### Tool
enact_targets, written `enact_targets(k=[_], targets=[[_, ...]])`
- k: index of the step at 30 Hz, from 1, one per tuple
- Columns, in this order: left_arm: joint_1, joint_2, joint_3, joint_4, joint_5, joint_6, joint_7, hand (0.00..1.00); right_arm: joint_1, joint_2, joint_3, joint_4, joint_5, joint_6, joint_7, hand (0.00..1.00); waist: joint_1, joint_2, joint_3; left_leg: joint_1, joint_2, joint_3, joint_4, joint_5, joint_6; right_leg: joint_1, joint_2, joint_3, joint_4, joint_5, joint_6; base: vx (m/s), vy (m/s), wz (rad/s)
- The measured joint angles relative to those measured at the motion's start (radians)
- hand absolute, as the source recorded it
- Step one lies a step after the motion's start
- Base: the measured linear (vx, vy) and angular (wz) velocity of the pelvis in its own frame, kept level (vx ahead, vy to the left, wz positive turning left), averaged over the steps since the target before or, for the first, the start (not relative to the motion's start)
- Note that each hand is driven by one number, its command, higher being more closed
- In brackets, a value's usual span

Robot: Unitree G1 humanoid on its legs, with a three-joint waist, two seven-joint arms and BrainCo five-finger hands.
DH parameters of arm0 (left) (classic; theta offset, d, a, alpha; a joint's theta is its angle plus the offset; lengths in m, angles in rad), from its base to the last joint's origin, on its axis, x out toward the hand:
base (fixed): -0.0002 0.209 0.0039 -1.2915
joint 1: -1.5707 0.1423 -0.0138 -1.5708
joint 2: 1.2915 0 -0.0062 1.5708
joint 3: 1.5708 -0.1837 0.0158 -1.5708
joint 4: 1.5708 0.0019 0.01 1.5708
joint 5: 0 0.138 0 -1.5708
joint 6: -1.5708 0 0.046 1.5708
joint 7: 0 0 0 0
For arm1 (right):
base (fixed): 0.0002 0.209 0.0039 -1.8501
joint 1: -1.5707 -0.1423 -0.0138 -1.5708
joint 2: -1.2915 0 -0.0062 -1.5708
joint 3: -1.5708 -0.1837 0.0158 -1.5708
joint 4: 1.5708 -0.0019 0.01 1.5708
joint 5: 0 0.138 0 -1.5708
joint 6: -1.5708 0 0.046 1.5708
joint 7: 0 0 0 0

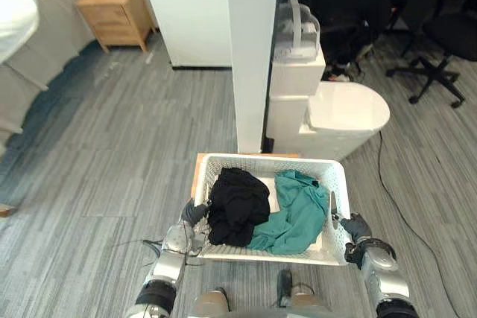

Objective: Pick up the laundry basket with both hands and put the clothes into the washing machine.

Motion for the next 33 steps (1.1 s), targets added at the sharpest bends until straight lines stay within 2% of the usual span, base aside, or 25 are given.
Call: enact_targets(k=[2,3,5,7,9,11,12,14,15,16,17,18,19,20,21,22,24,26,27,28,29,30,31,32,33], targets=[[0.013,-0.017,0.002,-0.006,0.0,0.002,0.004,1.0,0.008,0.001,-0.004,0.0,0.013,0.0,-0.009,1.0,0.004,0.021,-0.008,-0.037,0.009,-0.023,0.116,-0.018,0.001,0.0,0.007,-0.004,0.05,-0.032,-0.006,-0.08,0.015,0.13],[0.016,-0.021,-0.004,-0.019,0.0,0.008,0.004,1.0,0.016,0.0,-0.008,0.0,0.022,0.0,-0.011,1.0,0.001,0.023,-0.007,-0.087,0.013,-0.059,0.23,-0.005,-0.018,-0.008,0.009,-0.009,0.099,-0.05,-0.012,-0.1,-0.012,0.14],[0.045,-0.025,-0.015,-0.077,0.0,0.015,0.001,1.0,0.024,0.005,-0.012,-0.008,0.042,0.0,-0.027,1.0,0.0,0.015,-0.005,-0.097,0.0,-0.118,0.308,0.005,-0.048,-0.025,-0.016,0.005,0.159,-0.066,-0.022,-0.14,0.033,-0.23],[0.069,-0.048,-0.016,-0.142,-0.002,0.02,-0.001,1.0,0.038,0.021,-0.041,-0.039,0.048,-0.001,-0.032,1.0,0.0,0.023,-0.005,-0.108,-0.021,-0.206,0.469,-0.033,-0.07,-0.056,-0.01,0.035,0.199,-0.067,-0.024,-0.19,0.089,-0.57],[0.075,-0.053,-0.028,-0.208,-0.003,0.02,-0.003,1.0,0.069,0.035,-0.052,-0.101,0.06,-0.008,-0.047,1.0,-0.008,0.05,-0.025,-0.072,-0.031,-0.275,0.491,-0.102,-0.103,-0.121,0.02,0.092,0.226,-0.068,-0.005,-0.27,0.151,-0.8],[0.071,-0.051,-0.05,-0.279,-0.007,0.02,-0.002,1.0,0.096,0.065,-0.067,-0.187,0.077,-0.008,-0.052,1.0,-0.01,0.044,-0.031,-0.047,-0.036,-0.26,0.367,-0.214,-0.043,-0.216,0.027,0.145,0.265,-0.048,0.025,-0.27,0.214,-0.94],[0.067,-0.05,-0.057,-0.288,-0.012,0.02,-0.002,1.0,0.109,0.071,-0.073,-0.21,0.078,-0.008,-0.054,1.0,-0.011,0.038,-0.033,-0.035,-0.045,-0.248,0.329,-0.238,-0.013,-0.237,0.025,0.162,0.27,-0.032,0.032,-0.32,0.227,-0.98],[0.055,-0.034,-0.087,-0.297,-0.026,0.024,-0.002,1.0,0.163,0.118,-0.092,-0.297,0.077,-0.005,-0.08,1.0,0.0,-0.039,-0.036,-0.074,-0.079,-0.122,0.317,-0.241,0.036,-0.282,0.002,0.255,0.199,0.011,0.053,-0.48,0.232,-1.26],[0.055,-0.03,-0.093,-0.301,-0.029,0.025,-0.001,1.0,0.18,0.123,-0.092,-0.321,0.077,-0.004,-0.085,1.0,0.0,-0.049,-0.04,-0.081,-0.08,-0.098,0.318,-0.233,0.051,-0.285,0.0,0.268,0.171,-0.004,0.073,-0.45,0.224,-1.27],[0.051,-0.03,-0.096,-0.306,-0.034,0.026,-0.001,1.0,0.199,0.132,-0.092,-0.354,0.077,-0.003,-0.091,1.0,-0.002,-0.058,-0.048,-0.098,-0.074,-0.051,0.309,-0.209,0.089,-0.301,0.001,0.269,0.138,-0.068,0.134,-0.32,0.163,-1.3],[0.04,-0.03,-0.091,-0.31,-0.036,0.026,0.0,1.0,0.211,0.134,-0.093,-0.391,0.077,-0.003,-0.093,1.0,0.001,-0.063,-0.049,-0.103,-0.055,0.017,0.284,-0.186,0.116,-0.325,-0.014,0.208,0.132,-0.072,0.132,-0.31,0.148,-1.06],[0.04,-0.03,-0.091,-0.31,-0.036,0.026,0.0,1.0,0.211,0.134,-0.093,-0.391,0.077,-0.003,-0.093,1.0,0.001,-0.063,-0.049,-0.103,-0.055,0.017,0.284,-0.186,0.116,-0.325,-0.014,0.208,0.132,-0.072,0.132,-0.3,0.111,-2.01],[0.03,-0.031,-0.092,-0.315,-0.042,0.026,-0.001,1.0,0.214,0.14,-0.097,-0.408,0.077,-0.004,-0.097,1.0,0.013,-0.064,-0.049,-0.073,-0.017,0.155,0.216,-0.141,0.123,-0.333,-0.038,0.013,0.216,-0.036,0.068,-0.29,0.09,-2.06],[0.023,-0.031,-0.092,-0.316,-0.042,0.026,-0.002,1.0,0.215,0.141,-0.098,-0.408,0.077,-0.005,-0.101,1.0,0.01,-0.065,-0.053,-0.054,-0.001,0.224,0.166,-0.111,0.124,-0.32,-0.069,-0.073,0.333,-0.049,0.04,-0.29,0.068,-2.6],[0.022,-0.031,-0.092,-0.32,-0.042,0.026,-0.002,1.0,0.212,0.141,-0.097,-0.408,0.077,-0.006,-0.108,1.0,0.001,-0.066,-0.054,-0.033,0.014,0.272,0.142,-0.091,0.122,-0.309,-0.086,-0.09,0.431,-0.081,0.015,-0.22,0.022,-1.65],[0.022,-0.031,-0.092,-0.322,-0.042,0.026,-0.002,1.0,0.21,0.143,-0.097,-0.408,0.077,-0.007,-0.11,1.0,0.001,-0.067,-0.055,-0.023,0.025,0.311,0.127,-0.081,0.119,-0.3,-0.097,-0.08,0.504,-0.112,0.008,-0.19,-0.037,-1.66],[0.023,-0.03,-0.091,-0.325,-0.045,0.026,-0.002,1.0,0.208,0.148,-0.097,-0.404,0.077,-0.011,-0.113,1.0,-0.007,-0.083,-0.066,-0.005,0.061,0.444,0.101,-0.061,0.097,-0.24,-0.161,-0.026,0.702,-0.209,0.025,-0.19,-0.114,-1.82],[0.029,-0.03,-0.089,-0.325,-0.048,0.026,-0.002,1.0,0.201,0.142,-0.094,-0.387,0.076,-0.015,-0.113,1.0,-0.007,-0.096,-0.077,0.005,0.078,0.525,0.09,-0.056,0.085,-0.197,-0.228,-0.029,0.723,-0.236,0.025,-0.12,-0.193,-1.82],[0.047,-0.03,-0.076,-0.331,-0.056,0.026,-0.002,1.0,0.172,0.125,-0.076,-0.342,0.076,-0.027,-0.113,1.0,-0.007,-0.125,-0.099,0.008,0.089,0.618,0.089,-0.054,0.062,-0.183,-0.297,-0.042,0.663,-0.242,0.024,-0.1,-0.267,-2.02],[0.048,-0.031,-0.07,-0.33,-0.064,0.027,-0.001,1.0,0.153,0.117,-0.071,-0.322,0.075,-0.029,-0.113,1.0,-0.009,-0.126,-0.099,0.007,0.097,0.639,0.093,-0.059,0.039,-0.183,-0.292,-0.059,0.619,-0.252,0.038,-0.13,-0.311,-2.24],[0.051,-0.039,-0.062,-0.328,-0.075,0.034,-0.002,1.0,0.126,0.095,-0.063,-0.286,0.074,-0.028,-0.113,1.0,-0.008,-0.114,-0.1,0.003,0.092,0.65,0.08,-0.05,0.019,-0.183,-0.261,-0.114,0.541,-0.26,0.029,-0.12,-0.234,-2.17],[0.062,-0.043,-0.061,-0.328,-0.091,0.037,-0.005,1.0,0.103,0.073,-0.055,-0.255,0.068,-0.028,-0.109,1.0,-0.003,-0.094,-0.108,0.005,0.107,0.655,0.056,-0.034,-0.004,-0.178,-0.211,-0.104,0.445,-0.253,0.022,-0.12,-0.276,-2.14],[0.069,-0.042,-0.055,-0.328,-0.099,0.037,-0.005,1.0,0.098,0.073,-0.048,-0.245,0.061,-0.028,-0.108,1.0,-0.007,-0.09,-0.111,0.014,0.124,0.677,0.06,-0.029,-0.01,-0.162,-0.186,-0.097,0.393,-0.253,0.035,-0.05,-0.241,-1.92],[0.071,-0.045,-0.051,-0.312,-0.103,0.037,-0.005,1.0,0.103,0.076,-0.045,-0.229,0.047,-0.029,-0.108,1.0,-0.029,-0.078,-0.11,0.041,0.178,0.725,0.095,-0.039,-0.034,-0.126,-0.127,-0.072,0.309,-0.239,0.055,0.02,-0.213,-1.16],[0.075,-0.044,-0.051,-0.304,-0.104,0.038,-0.006,1.0,0.109,0.075,-0.045,-0.224,0.041,-0.028,-0.108,1.0,-0.037,-0.068,-0.111,0.05,0.214,0.735,0.125,-0.042,-0.039,-0.113,-0.095,-0.052,0.289,-0.229,0.044,0.12,-0.229,-1.31]])
